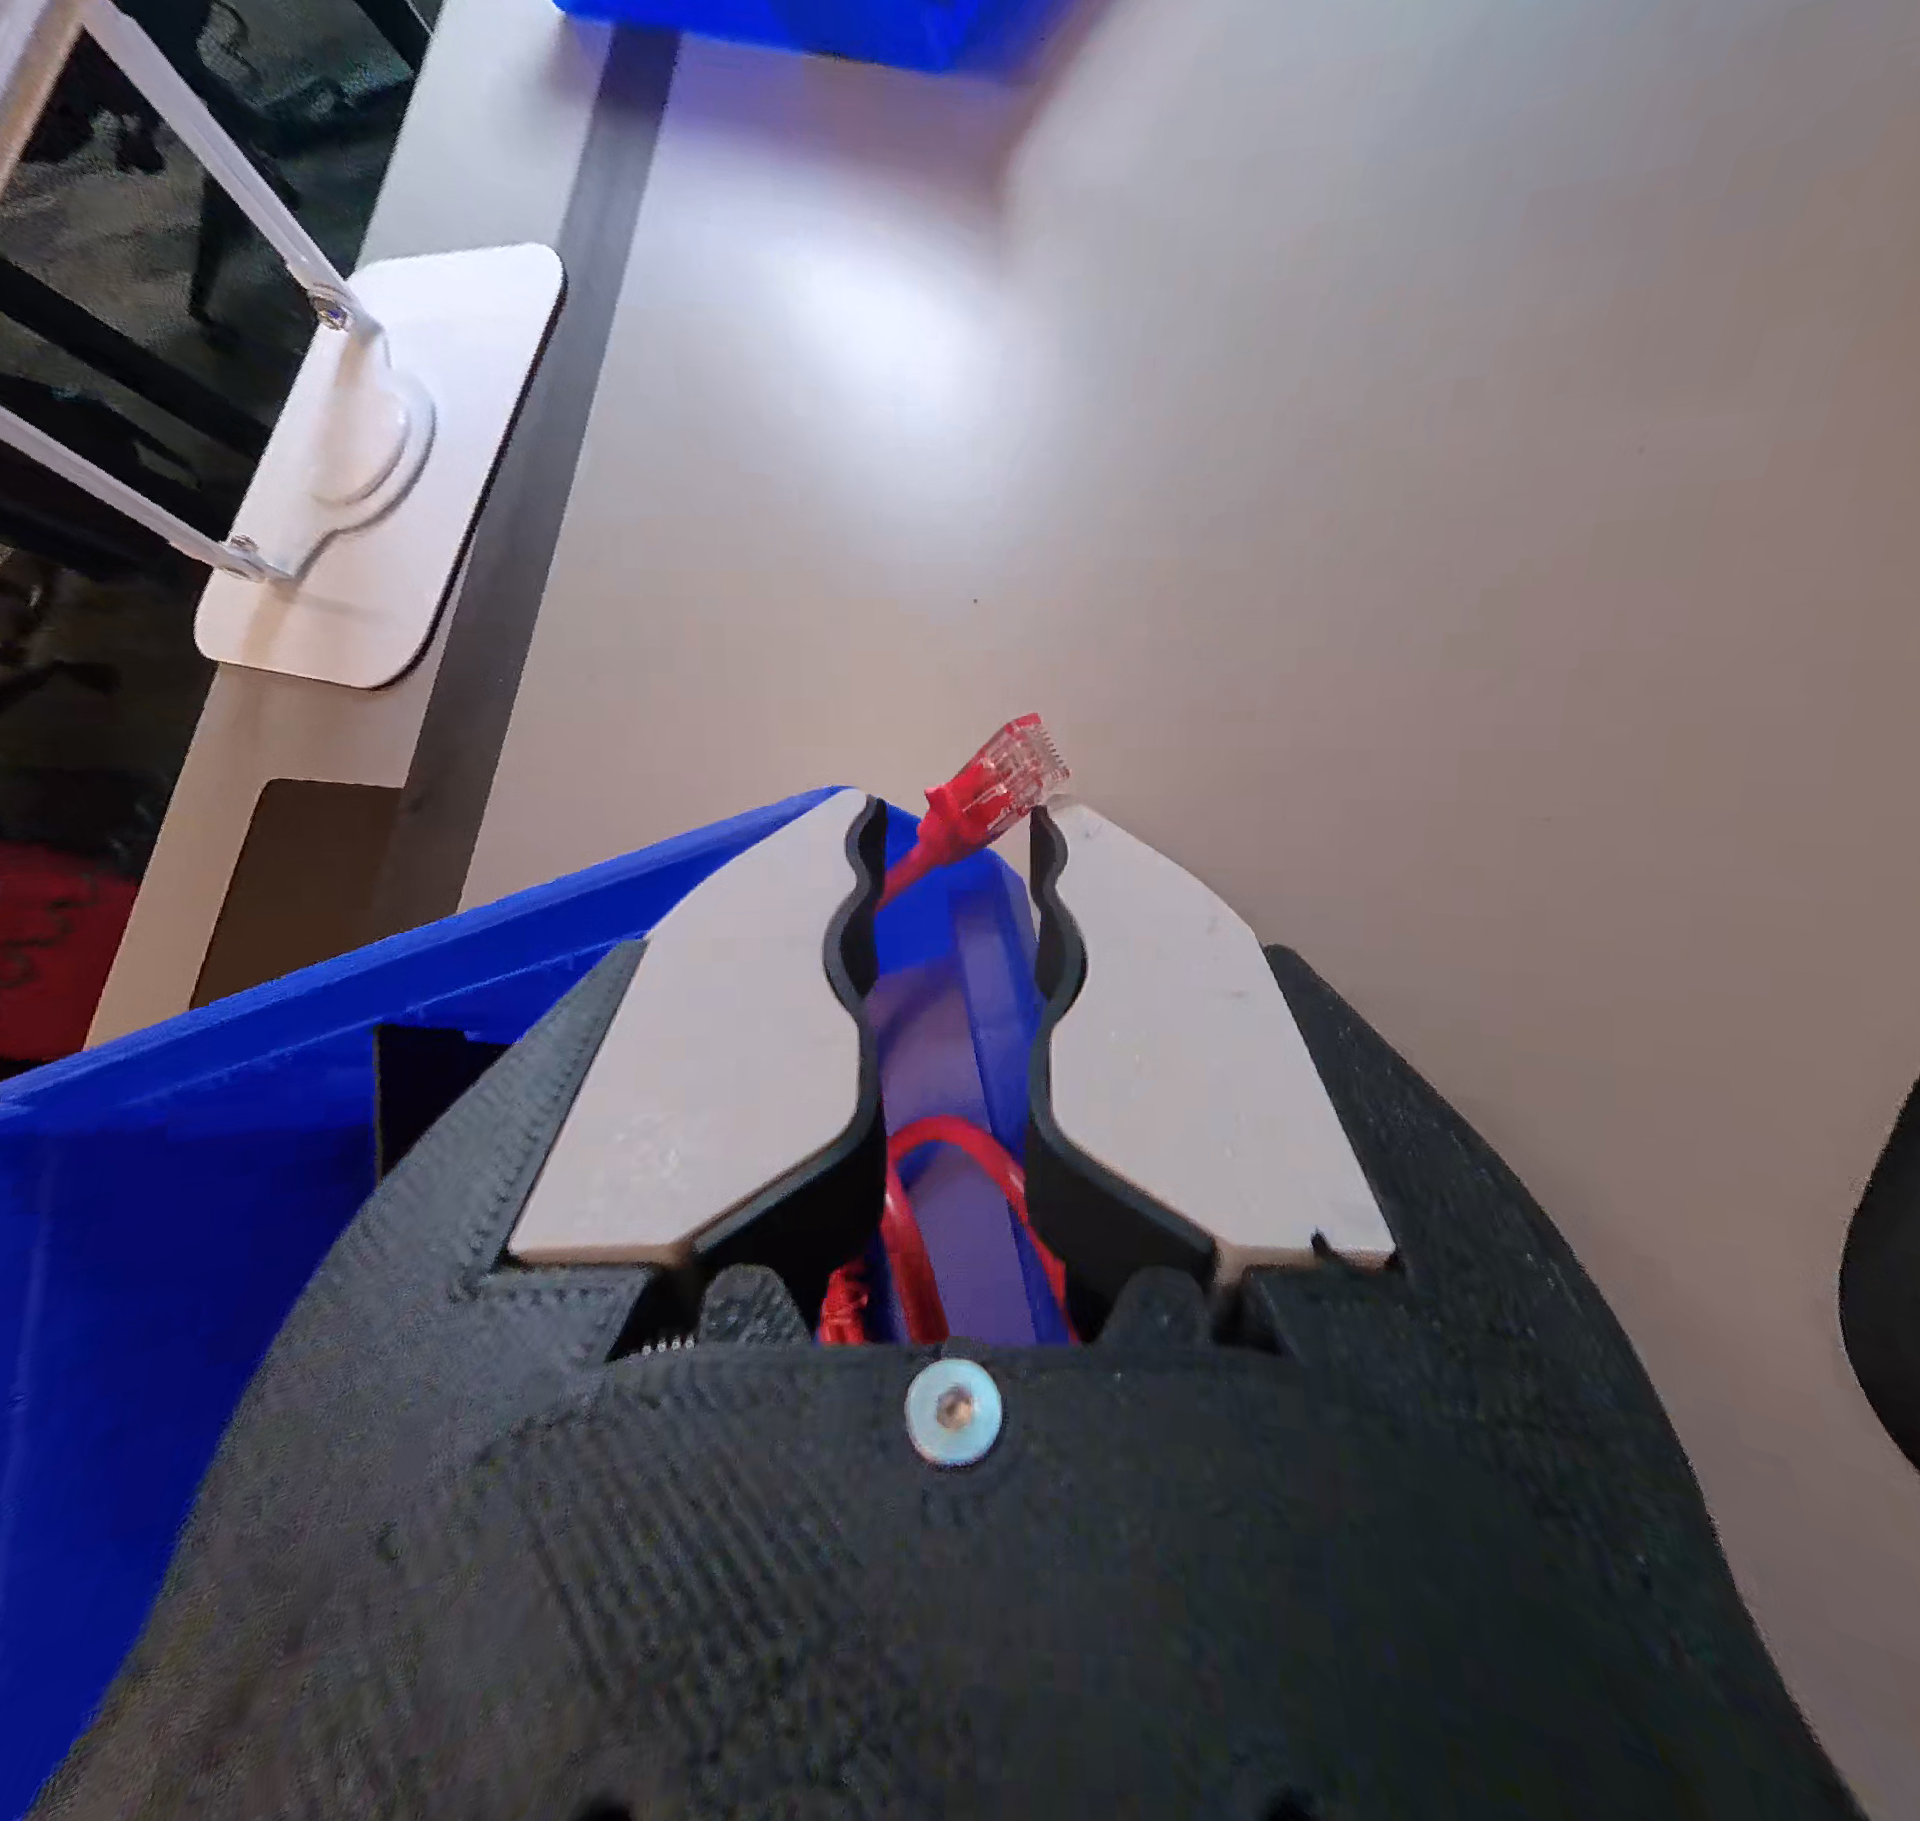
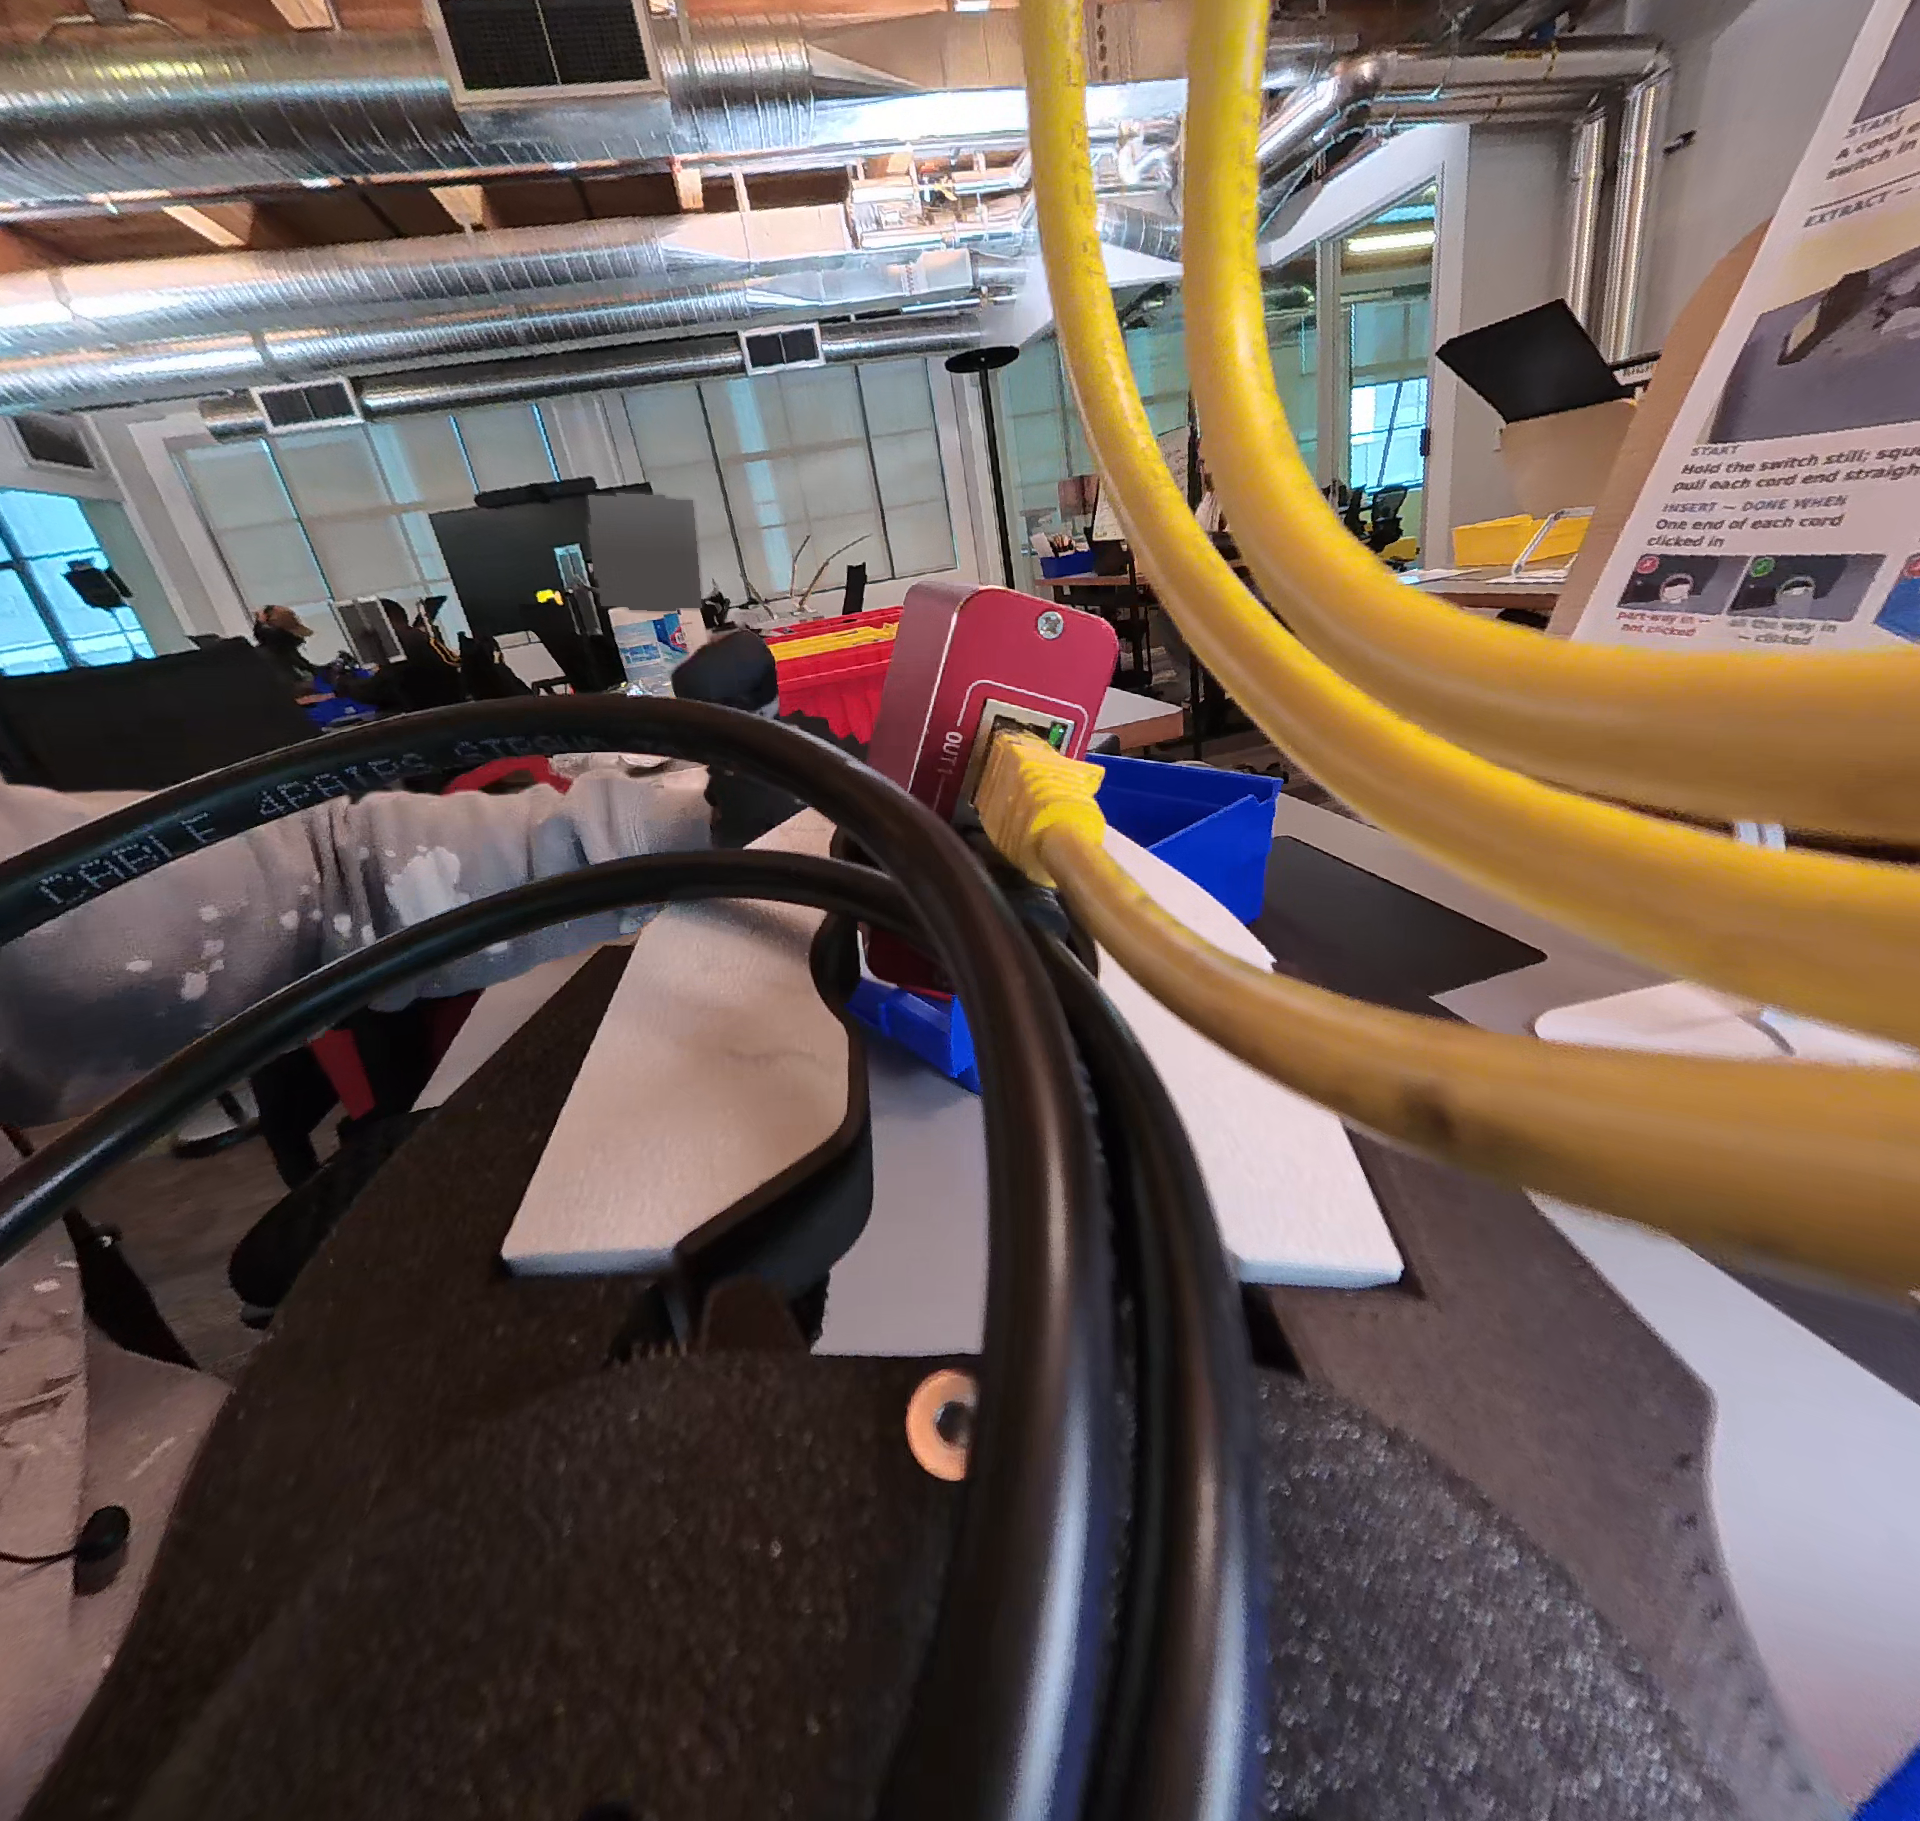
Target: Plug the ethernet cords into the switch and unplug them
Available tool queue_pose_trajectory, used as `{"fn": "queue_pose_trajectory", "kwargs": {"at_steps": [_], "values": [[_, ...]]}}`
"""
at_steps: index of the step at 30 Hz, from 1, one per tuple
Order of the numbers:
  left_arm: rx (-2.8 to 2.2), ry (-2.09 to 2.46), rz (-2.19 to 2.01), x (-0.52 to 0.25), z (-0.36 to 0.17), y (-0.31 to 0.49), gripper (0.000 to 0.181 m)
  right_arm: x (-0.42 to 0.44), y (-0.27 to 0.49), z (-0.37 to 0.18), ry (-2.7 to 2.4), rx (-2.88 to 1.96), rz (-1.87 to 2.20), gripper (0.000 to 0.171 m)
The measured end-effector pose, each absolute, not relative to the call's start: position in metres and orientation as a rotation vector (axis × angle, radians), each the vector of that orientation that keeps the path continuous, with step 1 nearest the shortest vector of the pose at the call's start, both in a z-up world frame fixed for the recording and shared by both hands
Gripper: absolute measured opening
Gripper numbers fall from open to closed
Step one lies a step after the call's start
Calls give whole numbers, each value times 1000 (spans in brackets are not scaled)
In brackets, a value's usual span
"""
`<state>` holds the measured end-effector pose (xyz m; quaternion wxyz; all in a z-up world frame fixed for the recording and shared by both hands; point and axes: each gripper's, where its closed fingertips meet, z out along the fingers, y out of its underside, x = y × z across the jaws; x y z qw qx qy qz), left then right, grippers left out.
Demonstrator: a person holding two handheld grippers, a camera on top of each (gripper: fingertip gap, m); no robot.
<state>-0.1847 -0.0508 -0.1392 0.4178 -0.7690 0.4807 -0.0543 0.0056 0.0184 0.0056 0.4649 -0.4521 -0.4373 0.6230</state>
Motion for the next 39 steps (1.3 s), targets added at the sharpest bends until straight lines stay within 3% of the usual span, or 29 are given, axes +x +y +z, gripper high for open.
{"fn": "queue_pose_trajectory", "kwargs": {"at_steps": [8,25,39], "values": [[-1896,1279,-77,-186,-158,-52,23,3,14,4,-1088,-1112,1528,32],[-1854,2293,238,-196,-183,-63,25,-6,18,-18,-1112,-1148,1556,32],[-1800,2440,121,-199,-190,-67,22,-4,18,-25,-1137,-1116,1584,32]]}}
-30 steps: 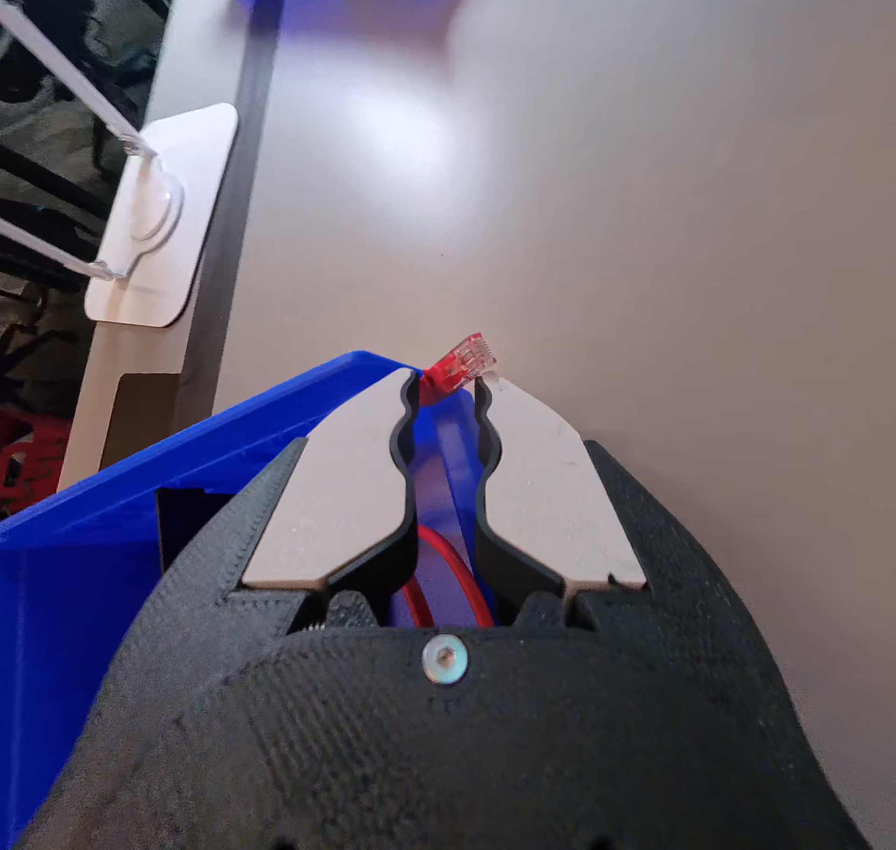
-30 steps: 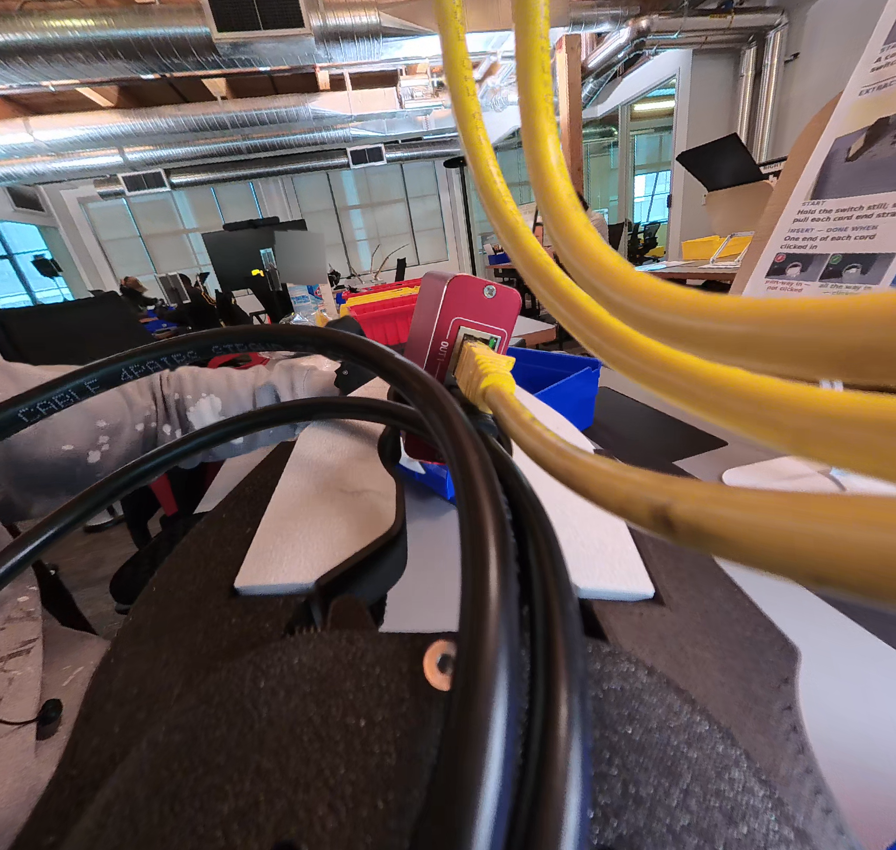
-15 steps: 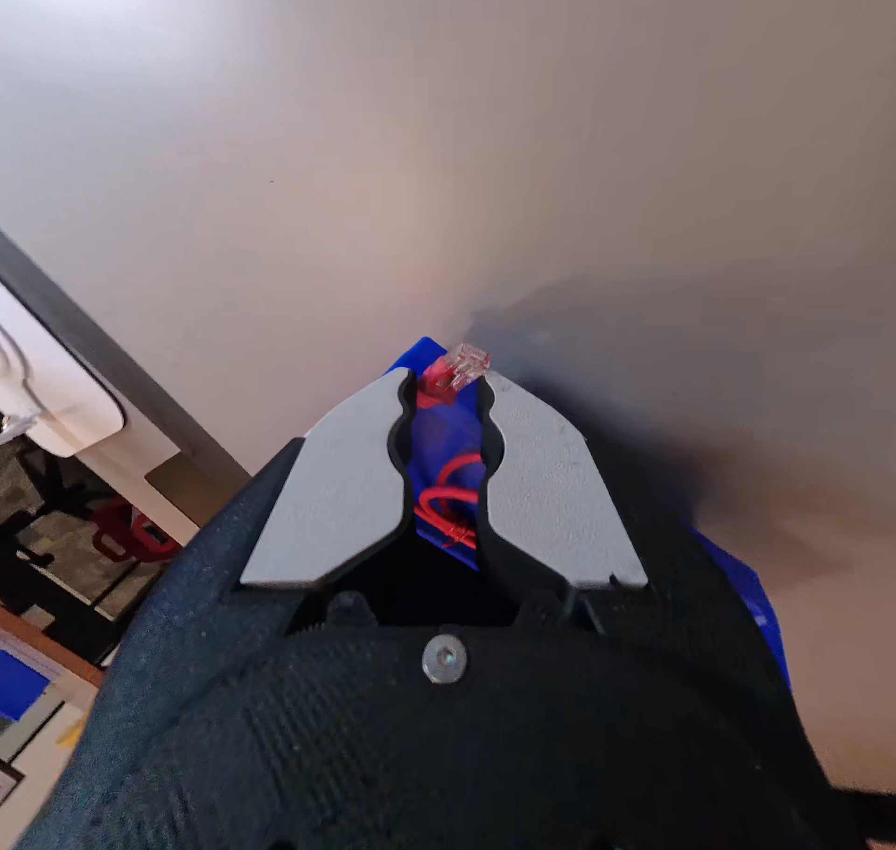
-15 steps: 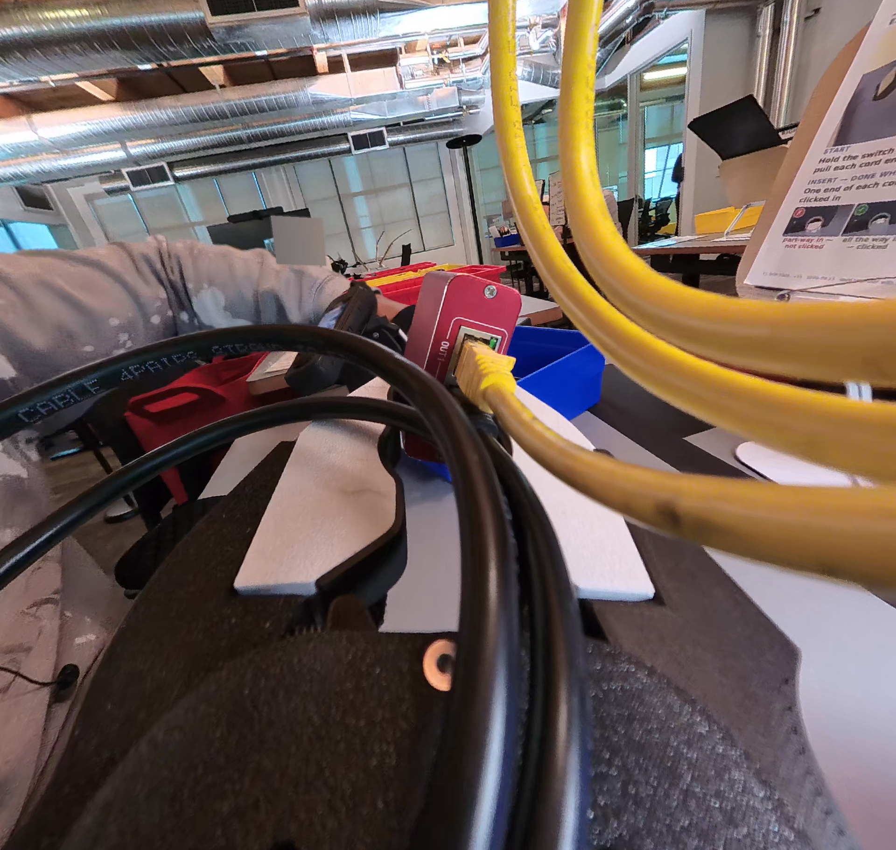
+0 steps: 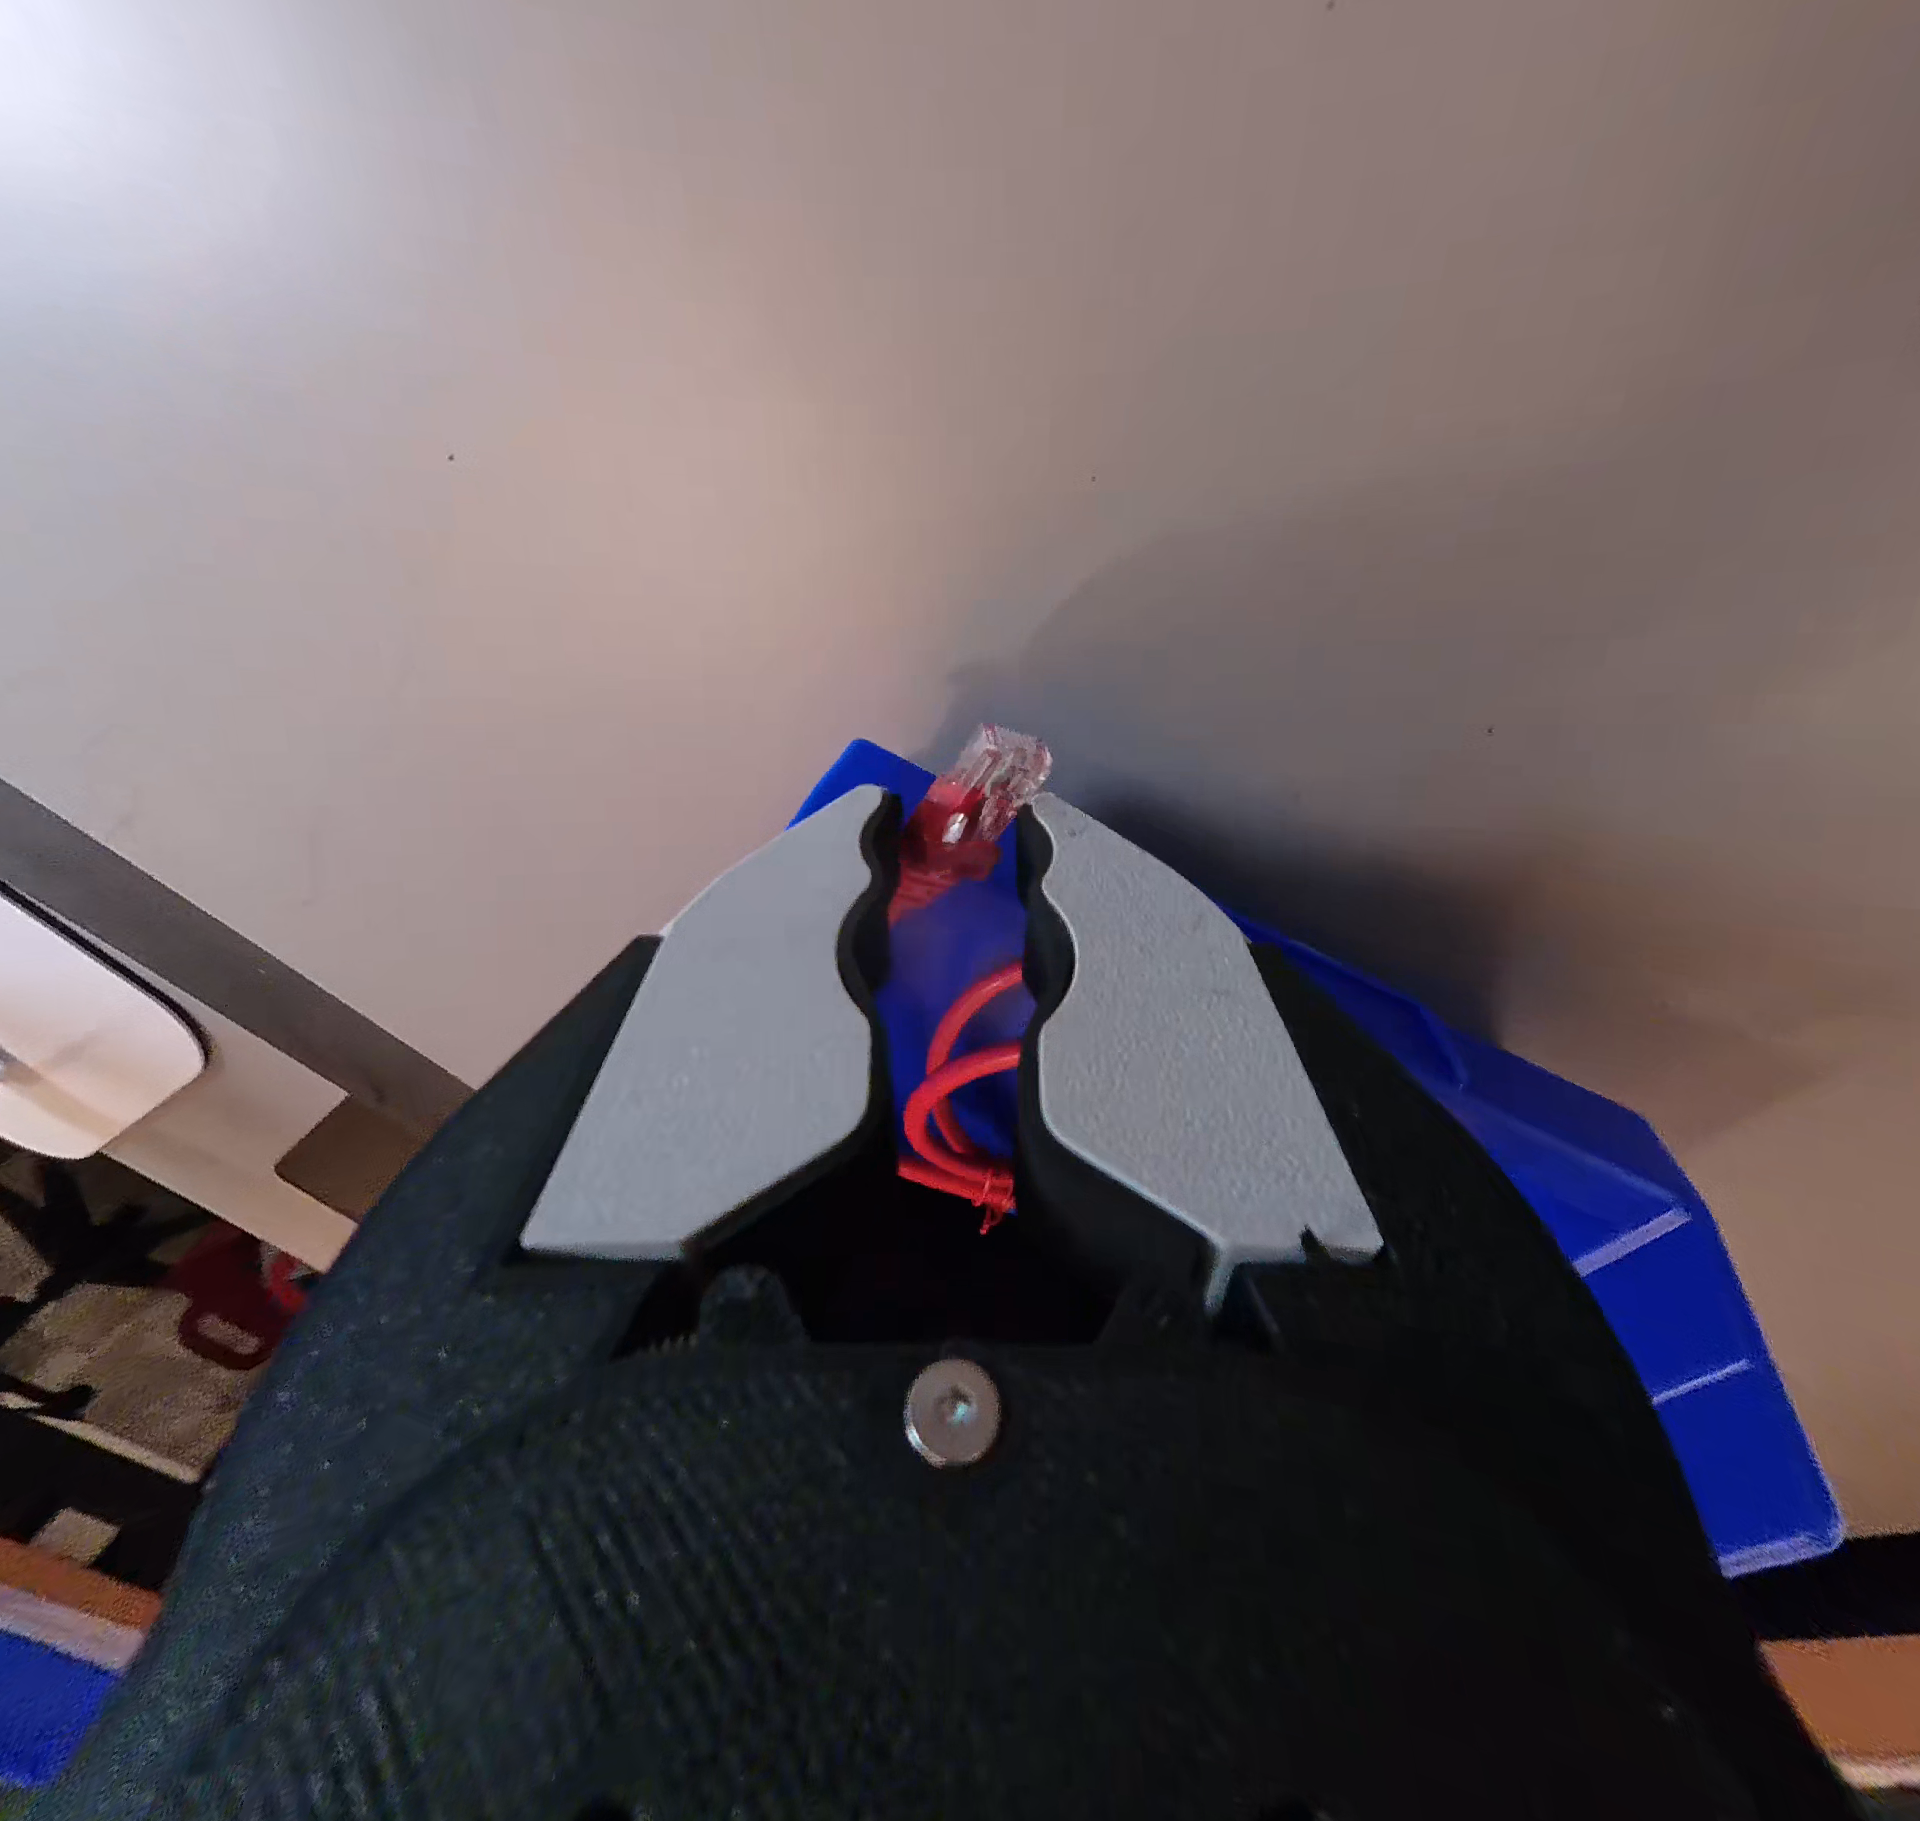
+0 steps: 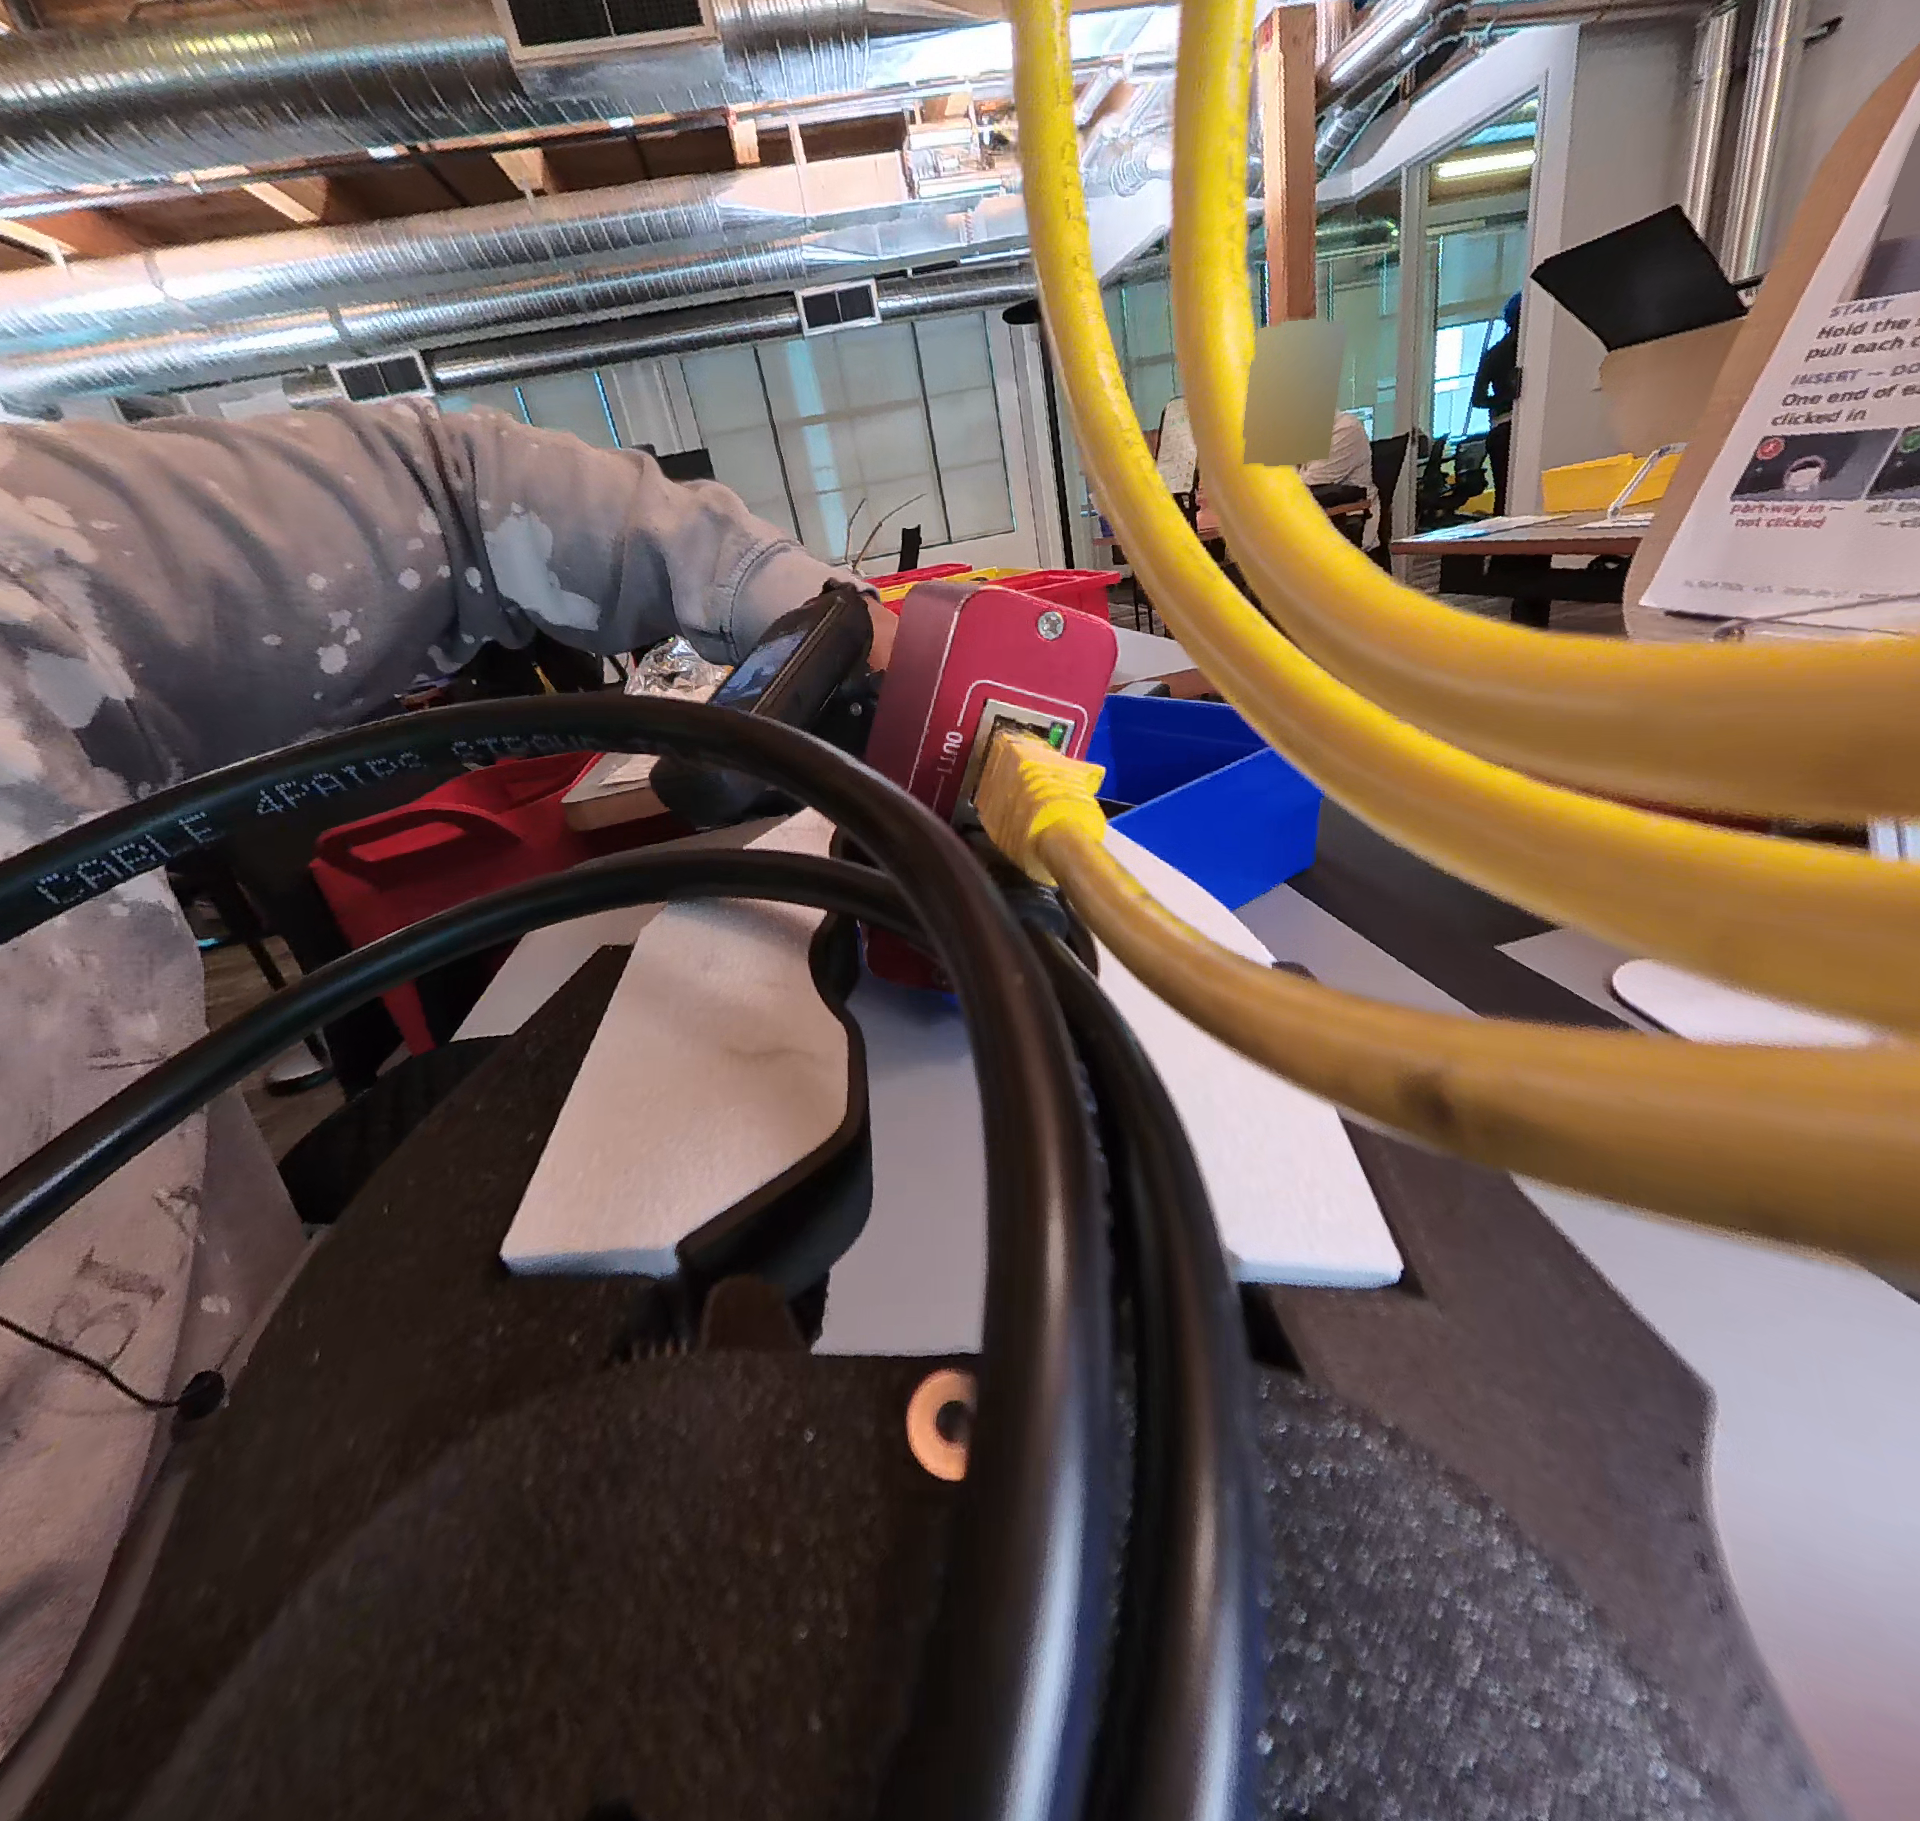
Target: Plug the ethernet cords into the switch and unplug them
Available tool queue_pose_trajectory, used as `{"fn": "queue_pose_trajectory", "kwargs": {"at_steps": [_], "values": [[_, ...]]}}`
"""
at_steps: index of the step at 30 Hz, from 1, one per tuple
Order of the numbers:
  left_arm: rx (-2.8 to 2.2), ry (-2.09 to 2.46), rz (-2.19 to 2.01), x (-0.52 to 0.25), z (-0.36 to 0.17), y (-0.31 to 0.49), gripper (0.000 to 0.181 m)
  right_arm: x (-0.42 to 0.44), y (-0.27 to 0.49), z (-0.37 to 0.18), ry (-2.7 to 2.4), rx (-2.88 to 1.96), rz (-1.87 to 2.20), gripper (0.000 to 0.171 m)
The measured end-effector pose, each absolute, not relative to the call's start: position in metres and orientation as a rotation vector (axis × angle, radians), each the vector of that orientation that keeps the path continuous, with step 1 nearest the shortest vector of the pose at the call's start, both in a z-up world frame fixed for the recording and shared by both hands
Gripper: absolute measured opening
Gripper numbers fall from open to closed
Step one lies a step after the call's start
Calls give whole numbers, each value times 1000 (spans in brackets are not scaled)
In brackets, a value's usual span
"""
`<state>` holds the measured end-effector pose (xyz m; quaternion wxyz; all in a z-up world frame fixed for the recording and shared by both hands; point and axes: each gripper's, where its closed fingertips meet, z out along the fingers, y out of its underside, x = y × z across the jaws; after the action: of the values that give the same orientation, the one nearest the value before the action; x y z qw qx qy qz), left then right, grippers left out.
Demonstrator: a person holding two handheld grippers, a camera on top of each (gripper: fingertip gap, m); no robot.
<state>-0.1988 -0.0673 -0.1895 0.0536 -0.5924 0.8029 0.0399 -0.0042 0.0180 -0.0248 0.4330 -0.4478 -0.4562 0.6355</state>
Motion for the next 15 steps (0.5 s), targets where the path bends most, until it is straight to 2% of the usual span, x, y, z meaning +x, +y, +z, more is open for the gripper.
{"fn": "queue_pose_trajectory", "kwargs": {"at_steps": [5,12,15], "values": [[-2021,2124,-76,-189,-176,-66,19,-4,19,-24,-1135,-1116,1586,32],[-2197,1273,-700,-152,-109,-40,18,-4,17,-21,-1117,-1113,1614,32],[-2276,992,-760,-159,-95,-22,18,-5,15,-20,-1124,-1111,1610,32]]}}
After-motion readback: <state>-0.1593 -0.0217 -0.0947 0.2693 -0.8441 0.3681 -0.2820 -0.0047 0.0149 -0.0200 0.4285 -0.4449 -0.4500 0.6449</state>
